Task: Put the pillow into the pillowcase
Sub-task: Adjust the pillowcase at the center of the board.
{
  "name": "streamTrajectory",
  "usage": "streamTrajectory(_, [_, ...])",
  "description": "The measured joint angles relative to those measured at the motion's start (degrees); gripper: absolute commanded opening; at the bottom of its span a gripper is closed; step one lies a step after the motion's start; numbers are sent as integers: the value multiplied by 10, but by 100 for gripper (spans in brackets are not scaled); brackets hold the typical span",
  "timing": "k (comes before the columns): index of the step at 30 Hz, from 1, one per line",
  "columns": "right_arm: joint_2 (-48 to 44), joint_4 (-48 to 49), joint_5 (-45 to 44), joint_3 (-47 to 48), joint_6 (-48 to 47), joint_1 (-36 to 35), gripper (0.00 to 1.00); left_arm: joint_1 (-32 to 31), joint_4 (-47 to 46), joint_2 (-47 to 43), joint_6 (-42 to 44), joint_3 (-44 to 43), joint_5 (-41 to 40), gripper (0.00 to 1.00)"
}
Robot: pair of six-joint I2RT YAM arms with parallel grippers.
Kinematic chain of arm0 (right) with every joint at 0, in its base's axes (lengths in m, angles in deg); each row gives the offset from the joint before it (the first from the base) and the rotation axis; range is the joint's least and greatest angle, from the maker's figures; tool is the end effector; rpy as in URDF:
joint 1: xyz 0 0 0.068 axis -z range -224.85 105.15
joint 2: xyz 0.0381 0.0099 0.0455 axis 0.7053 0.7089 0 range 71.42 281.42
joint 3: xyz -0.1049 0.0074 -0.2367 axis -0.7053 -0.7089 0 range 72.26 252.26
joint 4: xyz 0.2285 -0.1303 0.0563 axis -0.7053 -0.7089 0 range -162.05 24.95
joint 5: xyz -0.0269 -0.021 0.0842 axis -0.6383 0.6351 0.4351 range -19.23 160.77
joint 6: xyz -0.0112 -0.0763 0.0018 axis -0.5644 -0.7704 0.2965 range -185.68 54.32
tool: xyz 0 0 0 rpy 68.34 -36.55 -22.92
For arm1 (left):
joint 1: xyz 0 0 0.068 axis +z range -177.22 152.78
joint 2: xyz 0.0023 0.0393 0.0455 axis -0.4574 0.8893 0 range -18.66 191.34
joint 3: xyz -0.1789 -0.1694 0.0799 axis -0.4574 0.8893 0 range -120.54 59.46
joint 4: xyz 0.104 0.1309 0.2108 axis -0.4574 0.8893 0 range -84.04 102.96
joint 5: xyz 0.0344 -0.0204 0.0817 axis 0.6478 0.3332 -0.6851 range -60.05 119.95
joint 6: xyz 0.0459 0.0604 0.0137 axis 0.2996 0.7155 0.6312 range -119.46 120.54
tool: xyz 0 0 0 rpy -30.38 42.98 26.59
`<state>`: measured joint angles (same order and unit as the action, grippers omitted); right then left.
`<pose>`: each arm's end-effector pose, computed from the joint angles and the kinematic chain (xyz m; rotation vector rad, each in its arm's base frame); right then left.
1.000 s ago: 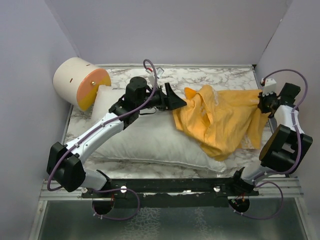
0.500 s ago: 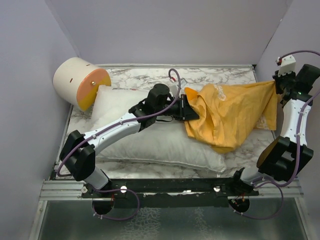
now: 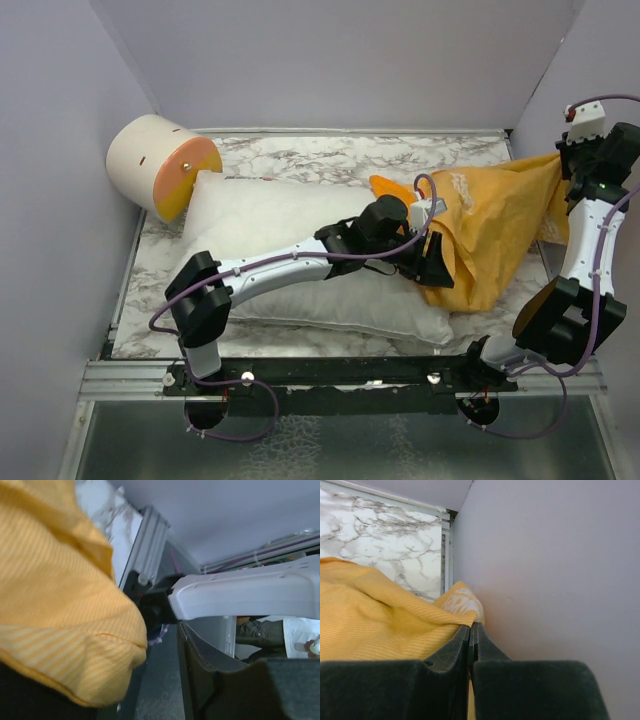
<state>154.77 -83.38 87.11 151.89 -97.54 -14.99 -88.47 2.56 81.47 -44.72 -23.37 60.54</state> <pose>0.3339 -0.1704 0.3535 -0.2232 1.9517 -0.4350 0.1872 -0.4107 0.3100 0.7500 2.0513 -1.6887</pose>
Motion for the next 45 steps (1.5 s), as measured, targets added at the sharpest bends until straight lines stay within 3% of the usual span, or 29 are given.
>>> streamTrajectory(3, [-1,8,-7,-5,1,0,1,-6,67,6,32,0,-26,62])
streamTrajectory(11, [-5,29,-20,-65,-7,2,2,59,188,-94,108,37,-79,62])
streamTrajectory(17, [7,28,-4,-87,-15,3,11,157,159,-148,89,42,-81,64])
streamTrajectory(24, [6,7,47,-101,-28,2,23,144,85,-82,5,42,-89,66])
streamTrajectory(27, [4,-10,79,-103,-32,2,33,137,81,-55,-7,34,-116,66])
streamTrajectory(30, [-5,-38,128,-107,-43,3,49,133,98,-24,0,-5,-148,55])
streamTrajectory(32, [-14,-60,166,-108,-51,3,62,131,106,-7,9,-30,-162,26])
streamTrajectory(34, [-25,-85,217,-108,-62,2,70,131,112,7,18,-44,-172,7])
streamTrajectory(37, [-32,-121,295,-108,-81,2,77,132,118,19,37,-47,-173,0])
streamTrajectory(45, [16,-232,444,-99,-146,-14,79,132,110,9,130,-60,-121,0])
